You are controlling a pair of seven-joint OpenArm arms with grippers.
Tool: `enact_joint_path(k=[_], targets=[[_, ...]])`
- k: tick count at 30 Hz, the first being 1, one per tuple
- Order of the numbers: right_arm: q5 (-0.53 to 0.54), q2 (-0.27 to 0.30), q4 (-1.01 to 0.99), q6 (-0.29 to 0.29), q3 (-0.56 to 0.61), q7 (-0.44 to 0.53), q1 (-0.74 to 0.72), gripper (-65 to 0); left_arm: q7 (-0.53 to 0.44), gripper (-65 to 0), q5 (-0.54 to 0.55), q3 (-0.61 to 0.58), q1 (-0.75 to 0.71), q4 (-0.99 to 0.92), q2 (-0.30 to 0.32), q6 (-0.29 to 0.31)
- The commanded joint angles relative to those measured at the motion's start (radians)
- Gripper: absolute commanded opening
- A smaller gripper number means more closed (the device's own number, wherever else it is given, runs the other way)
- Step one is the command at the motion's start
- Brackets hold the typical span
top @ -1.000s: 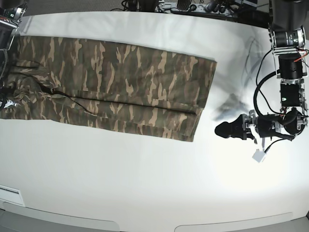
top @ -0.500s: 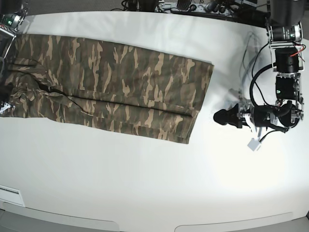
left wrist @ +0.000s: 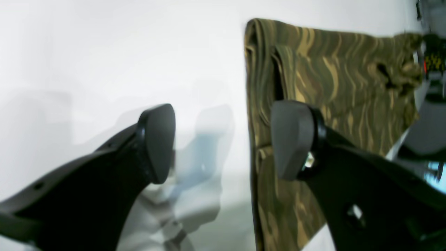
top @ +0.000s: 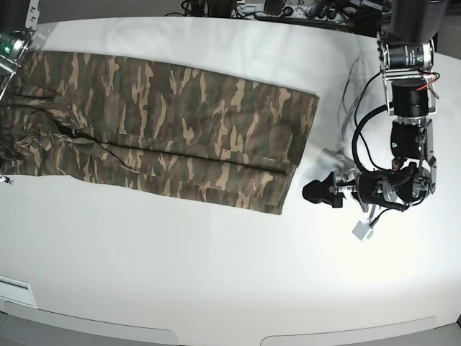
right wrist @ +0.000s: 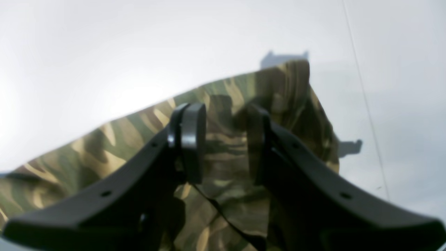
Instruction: Fold the T-shirt properly
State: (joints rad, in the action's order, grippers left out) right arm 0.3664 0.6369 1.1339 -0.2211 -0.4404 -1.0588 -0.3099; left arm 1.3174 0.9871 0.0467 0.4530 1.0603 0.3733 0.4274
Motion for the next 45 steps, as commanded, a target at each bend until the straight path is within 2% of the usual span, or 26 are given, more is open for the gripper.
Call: enact_joint_path(k=[1,5,10,15,21,37,39,41,43,45], targets=[[-0.001,0.031,0.019,0.000,-0.006,0.014,-0.022,-42.1,0.049,-20.3,-0.025,-0.022,0.013,0.002,0.013,-0.005],[-0.001,0.031,0.019,0.000,-0.006,-0.002,-0.022,-42.1,0.052,-20.4,-0.014,-0.070,0.012,0.002,0.023,-0.006],[-0.002,0.031,0.019,0.000,-0.006,-0.006,-0.022,-42.1,0.079,-20.4,0.079,-0.135,0.001,0.002,0.023,0.026],[-0.005,0.031,0.019,0.000,-0.006,-0.012,-0.021,-42.1,0.079,-20.4,0.088,-0.201,-0.007,0.002,0.028,0.025],[-0.004,0.031,0.019,0.000,-0.006,-0.019,-0.022,-42.1,0.079,-20.4,0.115,-0.221,-0.022,0.002,0.022,0.025],[-0.005,0.031,0.019,0.000,-0.006,-0.019,-0.022,-42.1,0.074,-20.8,0.079,-0.223,-0.026,0.002,-0.105,0.028],[-0.005,0.031,0.019,0.000,-0.006,-0.019,-0.022,-42.1,0.073,-24.1,0.079,-0.223,-0.026,0.002,-0.105,0.028],[-0.005,0.031,0.019,-0.001,-0.006,-0.019,-0.022,-42.1,0.068,-31.9,0.065,-0.223,-0.026,0.002,-0.104,0.028],[-0.005,0.032,0.019,-0.010,-0.006,-0.019,-0.022,-42.1,0.061,-45.2,0.048,-0.223,-0.026,0.002,-0.105,0.023],[-0.004,0.031,0.019,-0.023,-0.006,-0.019,-0.022,-42.1,0.053,-62.6,0.033,-0.223,-0.026,0.002,-0.104,0.021]])
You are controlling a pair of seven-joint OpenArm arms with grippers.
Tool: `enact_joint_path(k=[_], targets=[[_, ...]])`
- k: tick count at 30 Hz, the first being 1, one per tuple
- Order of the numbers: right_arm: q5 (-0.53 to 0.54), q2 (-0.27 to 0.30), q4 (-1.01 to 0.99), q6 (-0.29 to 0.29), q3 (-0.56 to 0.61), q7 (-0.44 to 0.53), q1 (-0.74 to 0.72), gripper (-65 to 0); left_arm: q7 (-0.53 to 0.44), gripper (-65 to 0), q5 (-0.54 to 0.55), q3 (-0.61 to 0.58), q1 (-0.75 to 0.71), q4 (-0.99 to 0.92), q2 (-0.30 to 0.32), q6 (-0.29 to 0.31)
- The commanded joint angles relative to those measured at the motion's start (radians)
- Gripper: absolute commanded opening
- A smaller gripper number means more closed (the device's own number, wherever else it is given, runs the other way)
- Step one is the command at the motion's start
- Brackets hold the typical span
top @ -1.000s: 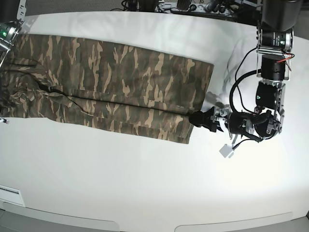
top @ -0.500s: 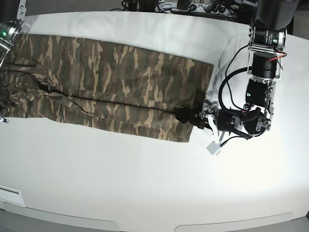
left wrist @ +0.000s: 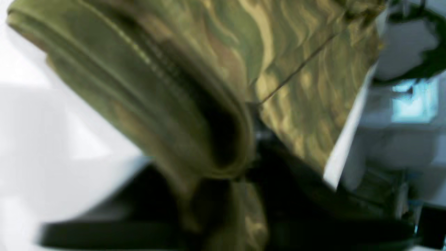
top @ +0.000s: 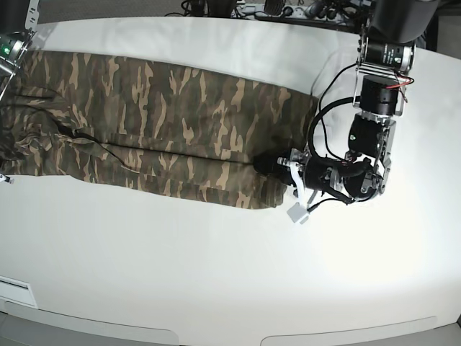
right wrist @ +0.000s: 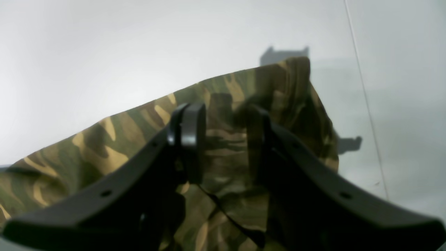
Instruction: Fold the T-shirt properly
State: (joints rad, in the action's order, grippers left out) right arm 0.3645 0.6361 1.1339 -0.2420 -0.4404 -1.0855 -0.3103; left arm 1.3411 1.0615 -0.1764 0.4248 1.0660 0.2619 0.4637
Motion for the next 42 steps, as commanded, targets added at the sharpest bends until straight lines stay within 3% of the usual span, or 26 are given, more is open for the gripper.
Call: enact_joint_path(k=[1,9,17,22,24,26,27,29,31,35,42], targets=[[0.001,0.032,0.019,-0.007,-0.006,0.008,-0.022,-42.1,0.026,-65.0,-0.042,0.001,0.002,-0.004,0.007,-0.016],[0.027,0.039,0.019,-0.072,-0.006,0.007,-0.021,-42.1,-0.010,-65.0,-0.070,0.001,0.007,-0.004,0.015,-0.024],[0.365,0.144,0.019,-0.246,-0.006,-0.049,-0.022,-42.1,-0.019,-65.0,-0.063,0.003,0.039,-0.004,0.094,-0.031],[0.575,0.212,0.019,-0.327,-0.006,-0.182,-0.019,-42.4,-0.025,-65.0,-0.058,0.003,0.041,-0.004,0.148,-0.031],[0.646,0.214,0.019,-0.340,-0.006,-0.251,-0.016,-47.6,-0.025,-65.0,-0.055,0.003,0.042,-0.004,0.161,-0.031],[0.699,0.205,0.019,-0.359,-0.005,-0.296,0.007,-62.9,-0.024,-65.0,-0.036,0.003,0.041,-0.004,0.174,-0.031],[0.710,0.194,0.019,-0.369,-0.005,-0.298,0.026,-65.0,-0.023,-65.0,-0.023,0.003,0.041,-0.004,0.180,-0.031],[0.693,0.166,0.019,-0.423,-0.005,-0.251,0.075,-65.0,-0.014,-65.0,-0.004,0.003,0.041,-0.004,0.193,-0.029],[0.592,0.127,0.019,-0.451,-0.005,-0.139,0.130,-65.0,-0.012,-65.0,0.003,0.003,0.042,-0.004,0.204,-0.023],[0.388,0.054,0.019,-0.422,-0.005,0.024,0.203,-65.0,0.000,-65.0,0.046,0.003,0.042,-0.004,0.220,-0.006],[0.259,-0.034,0.019,-0.389,-0.005,0.074,0.256,-65.0,0.020,-65.0,0.093,0.003,0.042,-0.004,0.223,-0.003]])
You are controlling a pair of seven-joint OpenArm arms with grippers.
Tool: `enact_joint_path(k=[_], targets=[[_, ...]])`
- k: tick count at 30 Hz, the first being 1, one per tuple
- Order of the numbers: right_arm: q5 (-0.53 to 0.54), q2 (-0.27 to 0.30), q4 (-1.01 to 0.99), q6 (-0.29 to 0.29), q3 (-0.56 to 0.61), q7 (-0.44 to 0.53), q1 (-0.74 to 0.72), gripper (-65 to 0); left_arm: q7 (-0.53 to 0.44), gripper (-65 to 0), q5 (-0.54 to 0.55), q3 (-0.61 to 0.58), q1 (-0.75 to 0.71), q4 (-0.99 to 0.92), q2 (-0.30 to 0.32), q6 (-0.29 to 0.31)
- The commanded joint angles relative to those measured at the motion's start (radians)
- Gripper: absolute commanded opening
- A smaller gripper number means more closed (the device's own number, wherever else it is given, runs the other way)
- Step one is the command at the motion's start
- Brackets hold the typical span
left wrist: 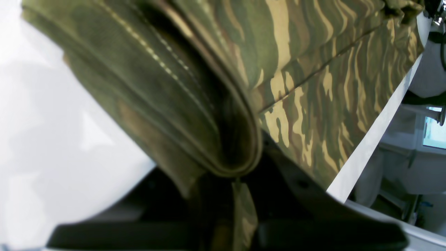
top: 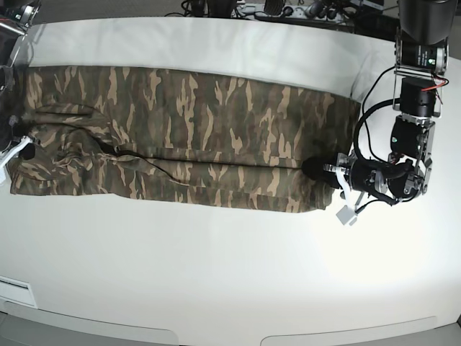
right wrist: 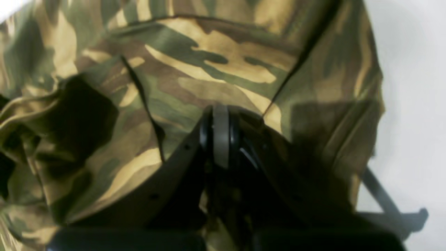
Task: Fold the T-shirt properly
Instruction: 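Regrasp the strip end with the left gripper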
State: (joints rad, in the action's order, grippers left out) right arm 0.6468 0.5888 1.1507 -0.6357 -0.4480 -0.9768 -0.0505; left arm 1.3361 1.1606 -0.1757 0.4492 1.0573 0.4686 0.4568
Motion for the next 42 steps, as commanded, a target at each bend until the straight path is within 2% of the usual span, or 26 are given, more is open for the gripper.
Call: enact_joint_path(k=[1,6,7,16,20,24,29,33,42], targets=[[-0.027,0.003,0.002,0.011,0.002,-0.032,0.006,-65.0,0.041,-65.0,0.028,0.002,0.017,0.005,0.016,0.016],[-0.051,-0.051,0.002,0.035,0.002,-0.032,0.037,-65.0,0.060,-65.0,0.311,0.002,0.019,0.005,0.016,0.097],[-0.051,-0.061,0.002,0.038,0.002,-0.032,0.038,-65.0,0.060,-65.0,0.323,0.002,0.020,0.005,0.016,0.113],[-0.050,-0.124,0.002,0.037,0.002,-0.044,0.042,-65.0,0.060,-65.0,0.323,0.002,0.047,0.019,0.003,0.108],[-0.054,-0.134,0.002,0.037,0.002,-0.044,0.042,-65.0,0.060,-65.0,0.323,0.002,0.048,0.026,0.001,0.105],[-0.100,-0.134,0.002,0.043,0.002,-0.044,0.042,-65.0,0.060,-65.0,0.323,0.002,0.051,0.026,0.036,0.106],[-0.183,-0.134,0.002,0.141,0.002,-0.039,0.042,-65.0,0.060,-65.0,0.323,0.002,0.051,0.026,0.118,0.105],[-0.237,-0.134,0.002,0.241,0.002,-0.016,0.042,-65.0,0.060,-65.0,0.323,0.002,0.050,0.026,0.147,0.105],[-0.236,-0.167,0.002,0.281,0.002,-0.010,0.042,-65.0,0.060,-65.0,0.323,0.002,0.050,0.049,0.146,0.089]])
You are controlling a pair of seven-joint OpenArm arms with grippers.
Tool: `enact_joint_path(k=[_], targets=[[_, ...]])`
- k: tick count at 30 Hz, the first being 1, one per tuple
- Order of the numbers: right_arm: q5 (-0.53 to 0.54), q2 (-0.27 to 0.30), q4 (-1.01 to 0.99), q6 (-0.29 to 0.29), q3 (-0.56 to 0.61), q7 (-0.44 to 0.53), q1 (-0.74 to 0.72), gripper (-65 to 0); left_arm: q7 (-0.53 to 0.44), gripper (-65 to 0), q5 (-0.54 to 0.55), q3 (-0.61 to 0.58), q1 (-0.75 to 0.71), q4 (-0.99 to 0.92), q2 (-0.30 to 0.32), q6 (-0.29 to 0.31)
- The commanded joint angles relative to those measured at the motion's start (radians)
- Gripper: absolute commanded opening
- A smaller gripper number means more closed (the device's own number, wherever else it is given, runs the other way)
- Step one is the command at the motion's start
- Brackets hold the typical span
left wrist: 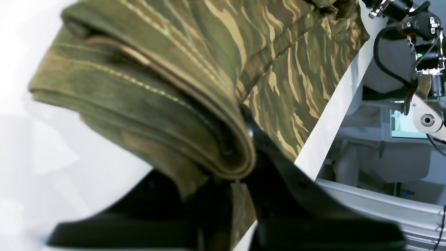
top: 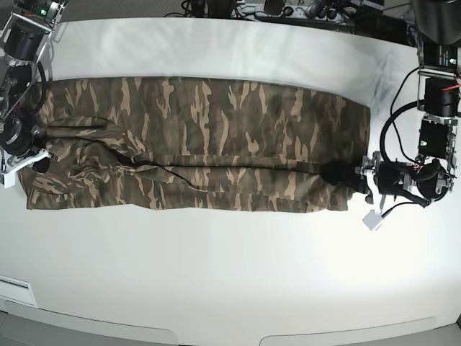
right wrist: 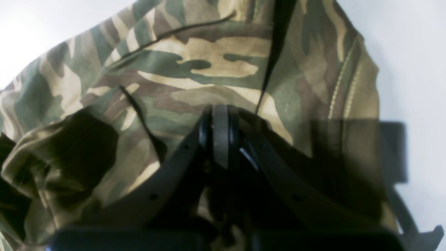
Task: Fold the T-shirt properly
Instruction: 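Regrasp the strip end with the left gripper, then fold the held strip end over toward the right gripper with the left gripper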
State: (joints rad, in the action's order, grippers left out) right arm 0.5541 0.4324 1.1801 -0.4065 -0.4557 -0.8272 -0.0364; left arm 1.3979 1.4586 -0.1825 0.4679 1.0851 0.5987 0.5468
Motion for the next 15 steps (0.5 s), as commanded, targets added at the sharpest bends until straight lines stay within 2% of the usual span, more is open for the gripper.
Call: enact_joint_path(k=[1,5,10,15], targets=[[-0.143,-0.014,-0.027,0.051,0.010,-0.159,0.028,-65.0,-0.002,-65.0,0.025,0.009,0.032,0.035,0.014,-0.002],[-0.140,-0.023,-0.027,0.051,0.010,-0.153,0.028,-65.0,-0.002,-65.0,0.025,0.009,0.031,0.142,0.014,-0.020],[-0.141,-0.023,-0.027,0.051,0.010,-0.153,0.028,-65.0,-0.002,-65.0,0.025,0.009,0.023,0.363,0.011,-0.019],[-0.140,-0.022,-0.027,0.051,0.010,-0.153,0.028,-65.0,-0.002,-65.0,0.025,0.009,0.011,0.546,-0.060,-0.002]])
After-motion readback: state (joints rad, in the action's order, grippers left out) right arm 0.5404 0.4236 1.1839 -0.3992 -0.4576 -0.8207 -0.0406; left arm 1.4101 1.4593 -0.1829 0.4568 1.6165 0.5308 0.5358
